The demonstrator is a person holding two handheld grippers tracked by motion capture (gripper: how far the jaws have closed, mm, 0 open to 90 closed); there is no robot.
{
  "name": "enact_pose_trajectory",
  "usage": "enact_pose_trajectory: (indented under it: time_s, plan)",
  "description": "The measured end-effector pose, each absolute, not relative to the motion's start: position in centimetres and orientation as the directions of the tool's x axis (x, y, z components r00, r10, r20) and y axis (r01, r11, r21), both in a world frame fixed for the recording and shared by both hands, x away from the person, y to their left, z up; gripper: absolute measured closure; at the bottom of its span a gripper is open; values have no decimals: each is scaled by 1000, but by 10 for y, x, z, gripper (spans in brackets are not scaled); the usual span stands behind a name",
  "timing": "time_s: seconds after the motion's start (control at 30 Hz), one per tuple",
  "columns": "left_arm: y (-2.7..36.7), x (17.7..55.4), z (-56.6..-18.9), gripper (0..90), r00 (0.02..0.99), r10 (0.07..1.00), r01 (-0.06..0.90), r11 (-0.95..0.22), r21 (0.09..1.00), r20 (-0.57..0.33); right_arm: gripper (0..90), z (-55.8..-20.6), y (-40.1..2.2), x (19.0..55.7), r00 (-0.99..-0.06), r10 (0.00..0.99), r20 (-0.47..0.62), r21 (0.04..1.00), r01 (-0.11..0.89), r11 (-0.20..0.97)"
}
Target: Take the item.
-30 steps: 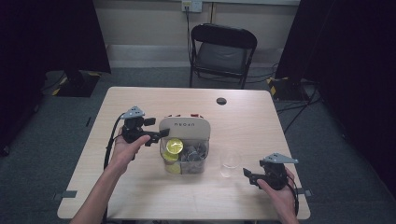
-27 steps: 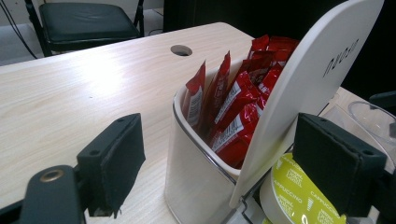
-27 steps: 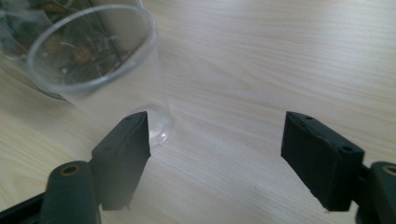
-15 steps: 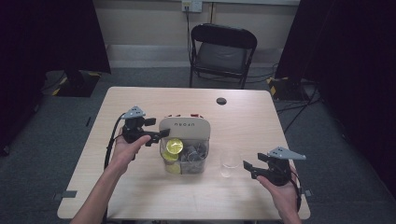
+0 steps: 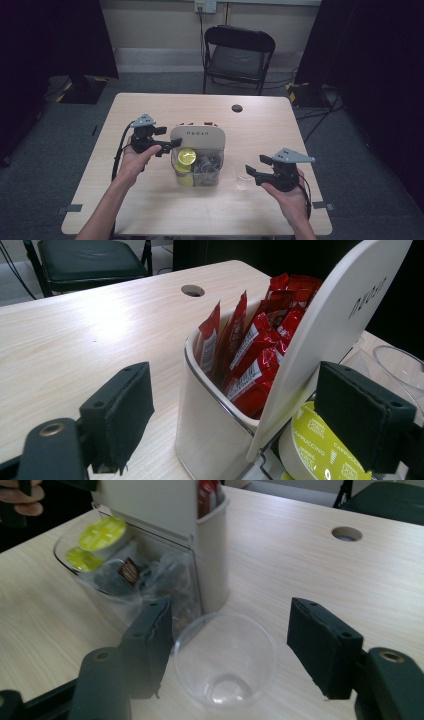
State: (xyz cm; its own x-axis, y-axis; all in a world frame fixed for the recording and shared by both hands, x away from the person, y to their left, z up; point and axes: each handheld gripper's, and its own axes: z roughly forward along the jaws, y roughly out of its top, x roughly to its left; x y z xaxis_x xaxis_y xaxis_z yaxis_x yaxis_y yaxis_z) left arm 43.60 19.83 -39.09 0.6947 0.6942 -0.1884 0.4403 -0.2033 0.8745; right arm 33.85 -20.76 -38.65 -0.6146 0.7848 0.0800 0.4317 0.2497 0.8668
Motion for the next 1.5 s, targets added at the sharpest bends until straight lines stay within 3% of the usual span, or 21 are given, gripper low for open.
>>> enact_pose_trajectory:
  time_s: [0.3, 0.53, 0.9, 1.5]
  plan:
    - [199, 437, -391, 156, 697, 691, 440, -198, 876, -194, 401, -381, -175, 350, -691, 717, 87, 867, 408, 288]
    - [199, 436, -391, 157, 695, 692, 443, -196, 875, -196, 517, -378, -152, 359, -740, 666, 98, 870, 389, 304]
    - [200, 437, -392, 155, 696, 690, 446, -201, 872, -197, 608, -386, -119, 374, -779, 614, 128, 848, 407, 340]
    - [198, 437, -392, 154, 699, 691, 445, -217, 869, -186, 607, -402, -99, 384, -795, 588, 150, 809, 440, 389]
